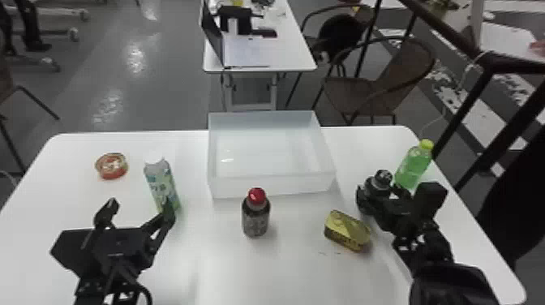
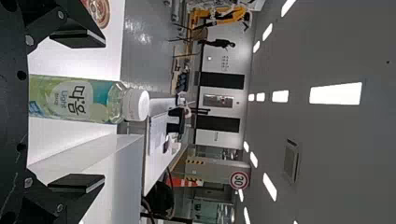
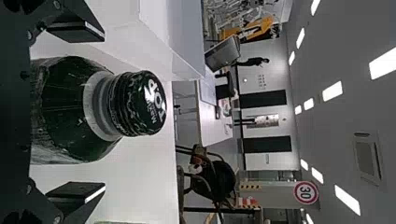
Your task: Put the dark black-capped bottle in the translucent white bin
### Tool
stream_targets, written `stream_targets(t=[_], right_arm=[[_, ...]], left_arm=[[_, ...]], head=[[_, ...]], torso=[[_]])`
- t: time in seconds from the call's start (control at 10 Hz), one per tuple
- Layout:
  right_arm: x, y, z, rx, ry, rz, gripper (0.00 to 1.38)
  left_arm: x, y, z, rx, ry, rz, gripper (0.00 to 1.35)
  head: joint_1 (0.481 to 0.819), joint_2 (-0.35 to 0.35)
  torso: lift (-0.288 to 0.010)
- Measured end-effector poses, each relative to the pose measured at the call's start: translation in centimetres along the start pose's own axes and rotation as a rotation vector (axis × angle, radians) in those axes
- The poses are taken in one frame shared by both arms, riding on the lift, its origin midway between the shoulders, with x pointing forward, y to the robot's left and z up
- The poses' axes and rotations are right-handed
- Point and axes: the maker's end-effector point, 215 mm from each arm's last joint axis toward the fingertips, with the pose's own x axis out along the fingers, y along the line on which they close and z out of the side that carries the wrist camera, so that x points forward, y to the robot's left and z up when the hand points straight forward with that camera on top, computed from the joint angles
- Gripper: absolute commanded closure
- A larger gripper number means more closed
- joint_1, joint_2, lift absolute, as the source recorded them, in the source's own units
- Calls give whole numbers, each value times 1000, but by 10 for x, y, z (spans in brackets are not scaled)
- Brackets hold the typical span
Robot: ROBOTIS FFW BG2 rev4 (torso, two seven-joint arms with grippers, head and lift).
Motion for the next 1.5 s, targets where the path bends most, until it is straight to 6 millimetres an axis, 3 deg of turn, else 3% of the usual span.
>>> stream_targets(t=[0.1,0.4,0.6,0.7,1.0,1.1,1.3,1.5], right_arm=[[0,0,-5,-1,12,-4,803],[0,3,-8,26,14,-15,799],[2,10,7,2,26,-23,799],[2,19,28,-17,22,-9,799],[4,62,144,-105,-128,53,799],[12,71,172,-118,-191,68,799],[33,83,190,-105,-279,113,792],[55,106,174,-43,-286,211,762]], left_arm=[[0,1,0,4,0,-4,262],[0,6,0,23,1,-11,262],[0,7,0,26,1,-10,262],[0,7,0,25,1,-10,262],[0,8,-1,23,5,-9,262],[0,6,-1,21,3,-11,262],[2,1,-2,11,7,-18,262],[3,-1,-4,4,13,-20,262]], head=[[695,-73],[695,-66],[695,-60],[695,-53],[695,-15],[695,-6],[695,-1],[695,24]], torso=[[-64],[-64],[-64],[-64],[-64],[-64],[-64],[-64]])
